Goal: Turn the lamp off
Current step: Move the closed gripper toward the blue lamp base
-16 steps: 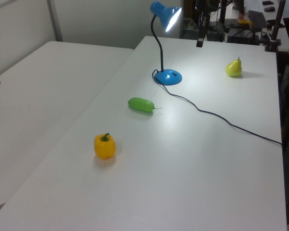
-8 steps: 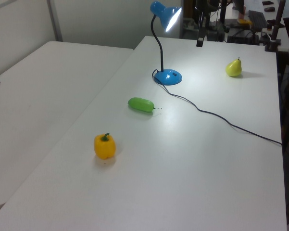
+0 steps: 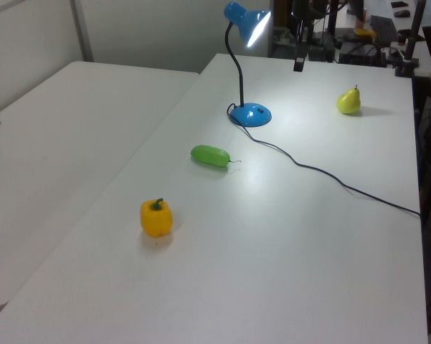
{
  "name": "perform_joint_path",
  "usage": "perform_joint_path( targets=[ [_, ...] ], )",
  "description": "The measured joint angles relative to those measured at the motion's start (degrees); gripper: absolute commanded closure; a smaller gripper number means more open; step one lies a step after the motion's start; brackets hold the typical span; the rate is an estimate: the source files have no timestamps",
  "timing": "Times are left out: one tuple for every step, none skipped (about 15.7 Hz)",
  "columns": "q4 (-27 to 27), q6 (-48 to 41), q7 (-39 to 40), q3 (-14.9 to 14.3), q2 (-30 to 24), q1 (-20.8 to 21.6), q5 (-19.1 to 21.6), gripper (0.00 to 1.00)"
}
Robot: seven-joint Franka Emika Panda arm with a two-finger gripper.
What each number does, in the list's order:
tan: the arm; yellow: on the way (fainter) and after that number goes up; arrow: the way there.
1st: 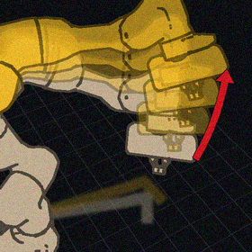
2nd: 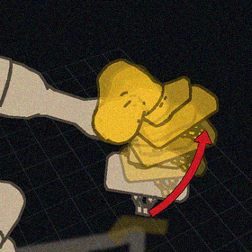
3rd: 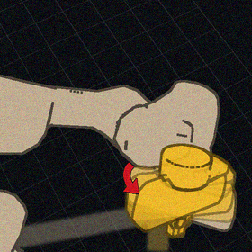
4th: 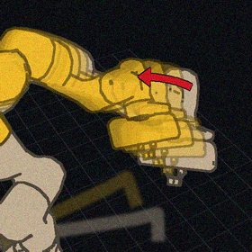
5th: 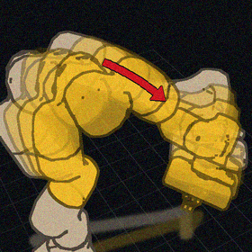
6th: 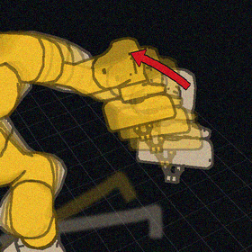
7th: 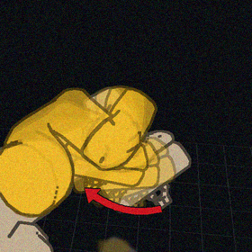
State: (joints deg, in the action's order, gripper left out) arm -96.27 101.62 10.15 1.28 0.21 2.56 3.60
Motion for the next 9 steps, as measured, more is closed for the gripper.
perform_joint_path(
  targets=[
    [-0.41,0.00,0.00,-0.01,0.00,-0.04,0.00,1.00],
    [-1.02,0.00,0.00,-0.05,0.01,-0.06,0.00,1.00],
    [-1.81,0.00,-0.01,-0.08,0.01,-0.07,0.00,1.00],
    [-2.73,0.00,-0.01,-0.13,0.04,-0.08,-0.02,1.00],
    [-3.69,0.00,-0.01,-0.17,0.05,-0.08,-0.20,1.00],
    [-4.58,0.15,-0.01,-0.20,0.08,-0.09,-0.98,1.00],
    [-5.47,0.54,-0.01,-0.23,0.11,-0.10,-2.05,1.00],
    [-6.42,1.24,-0.01,-0.29,0.14,-0.11,-2.87,1.00],
    [-7.51,2.17,-0.01,-0.37,0.20,-0.15,-3.37,1.00]
  ],
)
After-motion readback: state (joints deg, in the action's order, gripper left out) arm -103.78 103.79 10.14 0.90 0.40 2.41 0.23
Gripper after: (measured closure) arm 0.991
